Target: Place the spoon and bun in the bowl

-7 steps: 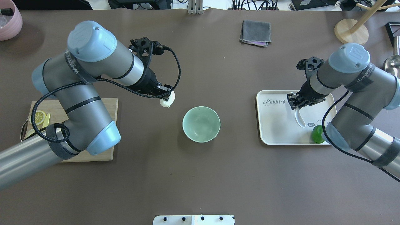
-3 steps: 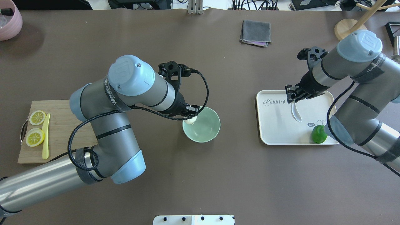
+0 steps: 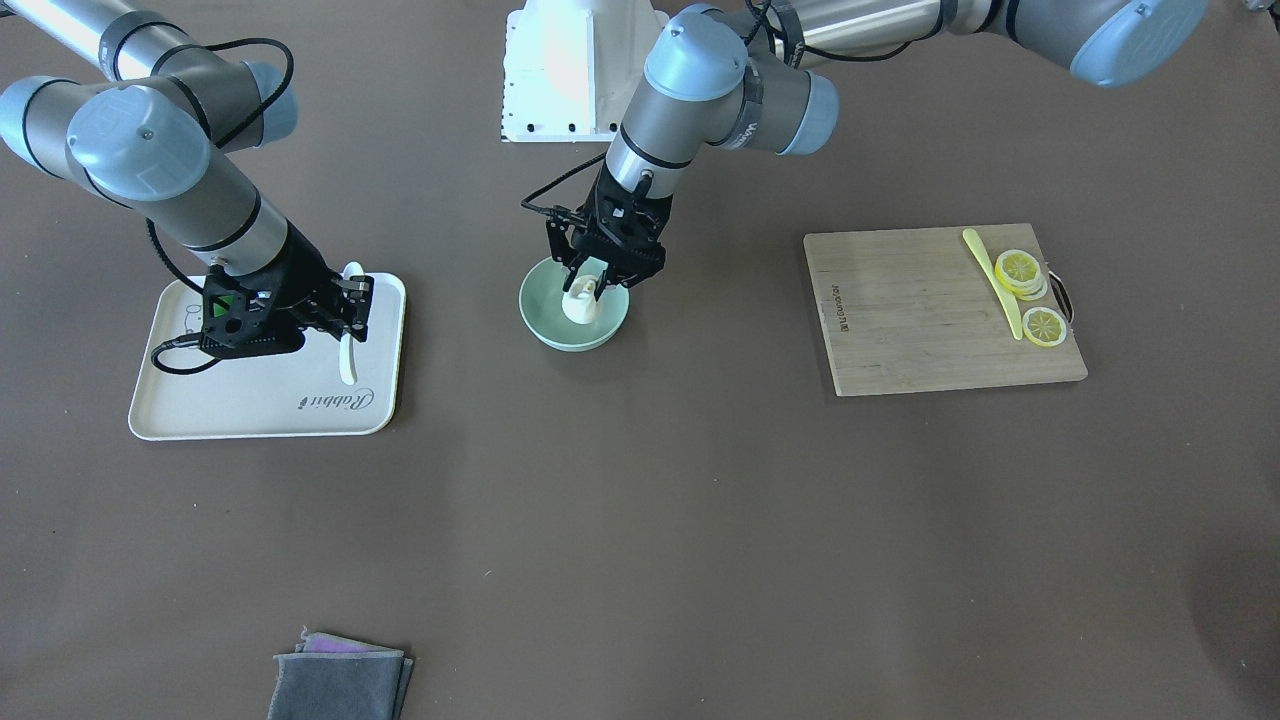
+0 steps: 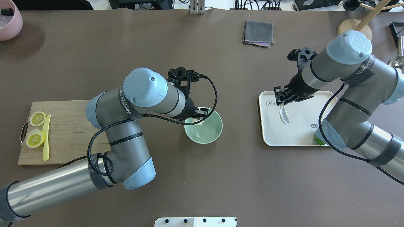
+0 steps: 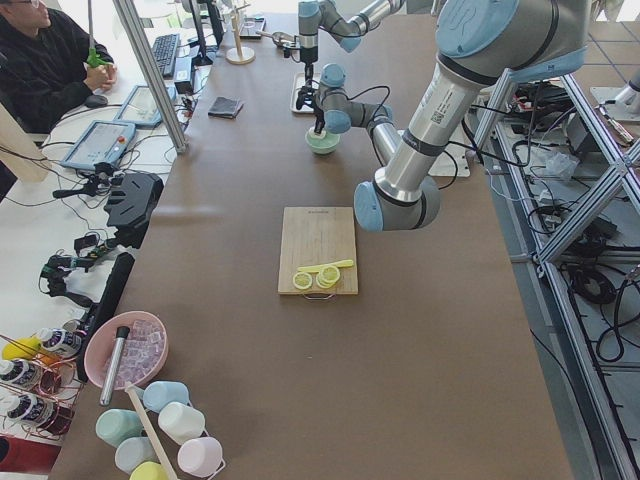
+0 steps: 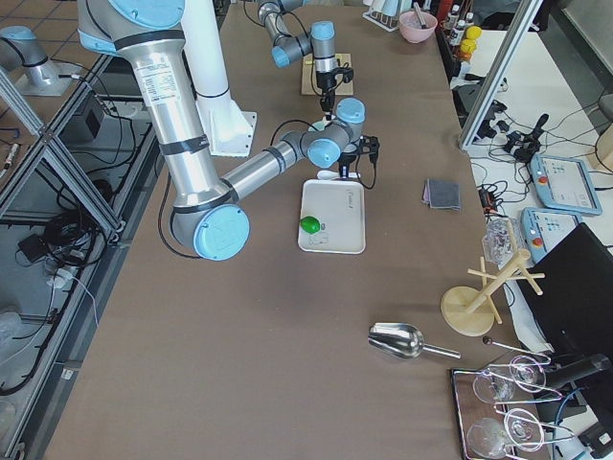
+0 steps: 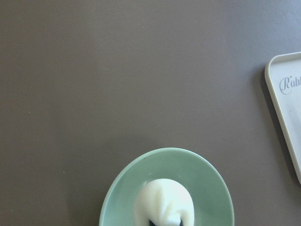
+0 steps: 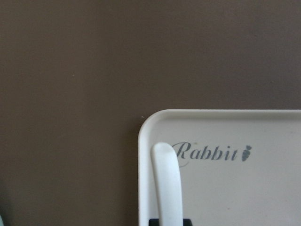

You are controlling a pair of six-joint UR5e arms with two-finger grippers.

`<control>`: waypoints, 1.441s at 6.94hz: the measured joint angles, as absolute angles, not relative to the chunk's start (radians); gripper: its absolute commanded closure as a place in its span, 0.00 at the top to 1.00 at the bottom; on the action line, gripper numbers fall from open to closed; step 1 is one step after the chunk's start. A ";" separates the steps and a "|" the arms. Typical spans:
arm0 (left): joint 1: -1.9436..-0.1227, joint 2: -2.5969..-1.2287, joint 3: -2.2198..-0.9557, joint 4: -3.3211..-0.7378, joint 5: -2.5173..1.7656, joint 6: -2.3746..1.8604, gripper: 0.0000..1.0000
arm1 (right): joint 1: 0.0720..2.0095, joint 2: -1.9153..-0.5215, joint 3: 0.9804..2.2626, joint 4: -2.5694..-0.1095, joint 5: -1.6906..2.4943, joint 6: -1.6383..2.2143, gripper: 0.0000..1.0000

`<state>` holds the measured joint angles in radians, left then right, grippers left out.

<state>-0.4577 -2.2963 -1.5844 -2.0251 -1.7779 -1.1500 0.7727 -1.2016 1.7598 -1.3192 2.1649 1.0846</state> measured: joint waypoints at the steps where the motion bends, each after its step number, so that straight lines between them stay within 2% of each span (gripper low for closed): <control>1: -0.445 -2.298 -1.585 -2.047 -1.748 -1.178 0.98 | 0.751 -1.164 1.765 -1.334 2.158 1.129 0.00; 3: -0.453 -2.297 -1.590 -2.054 -1.736 -1.186 0.98 | 0.711 -1.073 1.779 -1.419 2.137 1.182 0.00; 6: -0.529 -2.274 -1.603 -2.050 -1.793 -1.154 0.98 | 0.667 -1.016 1.780 -1.465 2.105 1.200 0.00; 8: -0.672 -2.156 -1.674 -2.048 -1.974 -1.018 0.98 | 0.605 -0.965 1.764 -1.467 2.041 1.239 0.00; 10: -0.819 -2.048 -1.719 -2.049 -2.131 -0.890 0.98 | 0.551 -0.889 1.688 -1.462 1.967 1.254 0.00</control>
<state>-0.8187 -2.0480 -1.7189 -2.0486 -2.1314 -0.8903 0.5514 -0.8893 1.6880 -1.4615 1.9670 1.2537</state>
